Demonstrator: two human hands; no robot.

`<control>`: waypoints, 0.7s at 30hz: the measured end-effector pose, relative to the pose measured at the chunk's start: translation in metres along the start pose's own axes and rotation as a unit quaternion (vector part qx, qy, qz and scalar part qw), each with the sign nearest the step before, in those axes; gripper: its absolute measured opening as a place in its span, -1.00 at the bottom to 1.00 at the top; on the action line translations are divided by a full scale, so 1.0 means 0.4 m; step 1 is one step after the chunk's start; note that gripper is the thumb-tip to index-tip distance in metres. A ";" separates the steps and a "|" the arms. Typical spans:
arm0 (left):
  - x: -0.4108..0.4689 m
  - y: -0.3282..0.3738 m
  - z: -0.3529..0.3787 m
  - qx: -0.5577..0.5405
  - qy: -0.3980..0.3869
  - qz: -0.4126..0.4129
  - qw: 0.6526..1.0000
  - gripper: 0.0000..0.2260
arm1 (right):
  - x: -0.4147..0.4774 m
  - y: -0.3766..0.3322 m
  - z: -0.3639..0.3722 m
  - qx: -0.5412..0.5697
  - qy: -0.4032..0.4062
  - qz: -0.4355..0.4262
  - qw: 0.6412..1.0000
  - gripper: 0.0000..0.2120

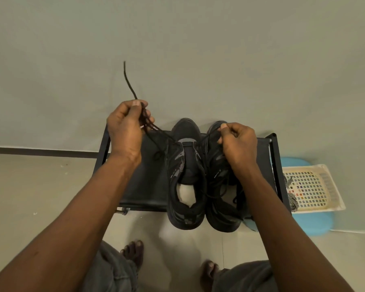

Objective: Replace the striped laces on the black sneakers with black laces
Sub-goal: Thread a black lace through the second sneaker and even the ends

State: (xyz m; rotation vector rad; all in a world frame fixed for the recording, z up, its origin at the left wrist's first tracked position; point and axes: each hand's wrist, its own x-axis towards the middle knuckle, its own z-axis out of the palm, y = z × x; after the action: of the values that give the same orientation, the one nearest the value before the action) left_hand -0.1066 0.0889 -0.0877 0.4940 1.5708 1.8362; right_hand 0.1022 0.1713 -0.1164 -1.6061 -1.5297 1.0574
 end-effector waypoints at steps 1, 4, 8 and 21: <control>-0.002 0.001 -0.002 0.012 0.015 0.018 1.000 -0.79 | -0.003 -0.002 0.000 0.003 0.001 -0.001 1.000 -0.68; 0.003 0.019 -0.006 0.011 0.063 0.047 0.997 -0.82 | -0.011 -0.003 0.002 -0.004 0.000 -0.008 1.000 -0.67; 0.013 0.057 -0.011 -0.118 0.091 -0.001 0.989 -0.83 | -0.014 -0.010 0.007 -0.010 0.011 -0.020 1.000 -0.69; 0.053 0.133 -0.094 0.206 0.217 0.319 0.899 -0.80 | -0.024 -0.018 0.014 -0.086 0.043 -0.043 0.994 -0.79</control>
State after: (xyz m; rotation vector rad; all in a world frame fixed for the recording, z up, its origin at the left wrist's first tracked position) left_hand -0.1593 0.0736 -0.0469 0.9287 2.3323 2.1939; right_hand 0.0942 0.1620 -0.1116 -1.6615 -1.6521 0.8179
